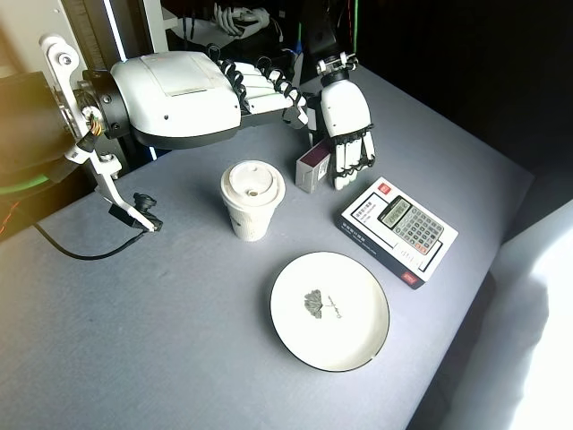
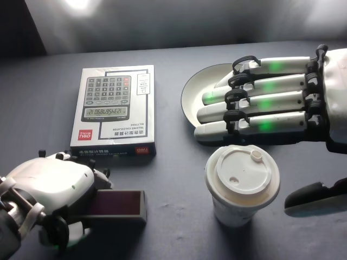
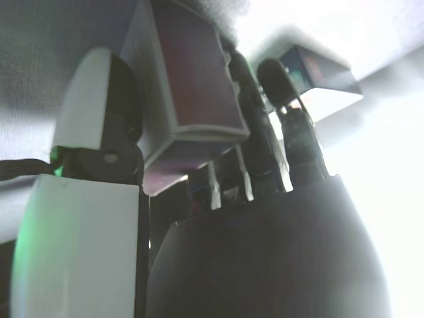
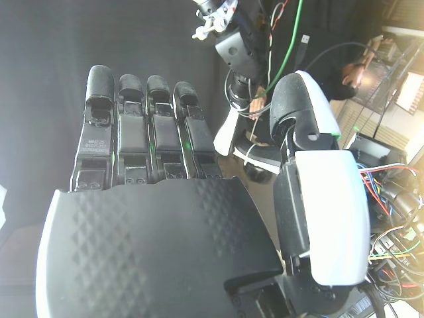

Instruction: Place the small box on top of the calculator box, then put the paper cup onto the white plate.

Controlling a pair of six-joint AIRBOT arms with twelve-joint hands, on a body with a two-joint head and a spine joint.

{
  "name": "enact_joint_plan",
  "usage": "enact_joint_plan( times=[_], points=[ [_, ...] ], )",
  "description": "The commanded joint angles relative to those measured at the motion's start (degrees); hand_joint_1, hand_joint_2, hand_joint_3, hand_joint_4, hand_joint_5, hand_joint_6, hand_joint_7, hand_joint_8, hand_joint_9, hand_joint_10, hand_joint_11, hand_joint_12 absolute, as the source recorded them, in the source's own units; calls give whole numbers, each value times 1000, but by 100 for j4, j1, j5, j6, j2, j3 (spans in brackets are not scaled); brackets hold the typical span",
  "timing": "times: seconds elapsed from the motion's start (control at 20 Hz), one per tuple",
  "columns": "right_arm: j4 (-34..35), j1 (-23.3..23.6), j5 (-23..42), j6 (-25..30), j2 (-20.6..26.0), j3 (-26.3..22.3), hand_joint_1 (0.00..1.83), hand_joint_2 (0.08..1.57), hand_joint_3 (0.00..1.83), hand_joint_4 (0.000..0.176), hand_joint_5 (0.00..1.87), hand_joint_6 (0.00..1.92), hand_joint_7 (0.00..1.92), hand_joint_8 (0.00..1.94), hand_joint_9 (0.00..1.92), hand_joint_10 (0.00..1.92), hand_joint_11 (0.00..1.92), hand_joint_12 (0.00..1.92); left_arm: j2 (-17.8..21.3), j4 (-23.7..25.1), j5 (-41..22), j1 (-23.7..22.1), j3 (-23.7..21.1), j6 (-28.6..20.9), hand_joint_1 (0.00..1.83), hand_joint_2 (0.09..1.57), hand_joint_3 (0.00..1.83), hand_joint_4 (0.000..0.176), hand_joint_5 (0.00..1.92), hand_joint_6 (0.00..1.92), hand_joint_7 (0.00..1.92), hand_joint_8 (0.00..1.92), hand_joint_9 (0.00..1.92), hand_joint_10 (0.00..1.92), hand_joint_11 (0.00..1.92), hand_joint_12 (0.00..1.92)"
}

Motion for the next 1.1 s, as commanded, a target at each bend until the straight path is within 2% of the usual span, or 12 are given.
enact_joint_plan(
  times=[0.0, 0.05, 0.1, 0.15, 0.2, 0.35, 0.45, 0.7, 0.8, 0.9, 0.95, 1.05],
  points=[
    [394, 66, 520, 37, 64, -19, 406, 1235, 0, 0, 222, 9, 211, 8, 200, 11, 0, 739, 28, 165, -305, 6, 14, 3, 1293, 1162, 70, 0, 746, 17, 800, 1043, 771, 167, 211, 1330],
    [394, 66, 520, 38, 64, -19, 401, 1235, 0, 0, 234, 7, 229, 7, 223, 15, 0, 791, 29, 165, -305, 3, 16, -2, 1215, 1198, 56, 0, 673, 1043, 852, 1281, 802, 247, 265, 1368],
    [394, 66, 520, 38, 64, -19, 385, 1243, 1, 0, 212, 2, 206, 2, 202, 4, 0, 747, 29, 165, -305, -2, 15, -2, 1186, 1231, 16, 0, 666, 1238, 836, 1370, 726, 709, 306, 1451],
    [394, 66, 520, 40, 65, -20, 393, 1240, 0, 0, 228, 6, 218, 5, 207, 4, 0, 767, 29, 165, -305, -6, 14, -2, 1183, 1220, 0, 0, 733, 1203, 850, 1358, 709, 1019, 379, 1424],
    [394, 66, 520, 42, 66, -21, 376, 1254, 3, 0, 188, 2, 182, 2, 175, 1, 0, 668, 31, 154, -305, -11, 10, -1, 1189, 1200, 1, 0, 769, 1171, 883, 1289, 734, 1004, 385, 1404],
    [393, 66, 519, 48, 67, -21, 408, 1248, 1, 0, 202, 3, 186, 1, 175, 3, 0, 671, 79, 122, -251, -92, -12, 31, 1188, 1204, 0, 0, 764, 1178, 876, 1300, 718, 986, 366, 1408],
    [393, 66, 519, 49, 68, -22, 384, 1254, 3, 0, 194, 1, 170, 0, 166, 0, 0, 656, 118, -44, -114, -247, -14, 208, 1194, 1194, 0, 0, 805, 1106, 872, 1317, 689, 1012, 370, 1395],
    [381, 68, 515, 139, 74, -33, 400, 1247, 1, 0, 220, 1, 200, 1, 197, 4, 0, 743, 144, -724, 492, -1130, 191, 1260, 1192, 1198, 3, 0, 765, 1173, 888, 1284, 726, 929, 361, 1379],
    [297, 105, 502, 490, 122, -78, 400, 1248, 0, 0, 209, 2, 192, 3, 185, 3, 0, 706, 118, -1009, 746, -1470, 371, 1644, 1196, 1189, 0, 0, 787, 1144, 903, 1255, 734, 921, 387, 1350],
    [295, 111, 492, 539, 132, -93, 382, 1254, 2, 0, 200, 0, 188, 0, 185, 2, 0, 689, 87, -1166, 974, -1766, 595, 1892, 1185, 1207, 1, 0, 750, 1204, 874, 1298, 704, 961, 355, 1385],
    [295, 110, 489, 539, 136, -93, 387, 1248, 0, 0, 211, 3, 201, 3, 204, 8, 0, 746, 68, -1223, 1085, -1876, 698, 1986, 1190, 1208, 0, 0, 732, 1227, 889, 1275, 727, 938, 331, 1416],
    [303, 117, 277, 541, 207, -167, 350, 1256, 2, 0, 212, 2, 211, 4, 212, 9, 0, 764, -42, -1420, 1492, -2149, 1037, 2257, 1192, 1208, 0, 0, 741, 1203, 880, 1300, 727, 971, 348, 1441]
  ],
)
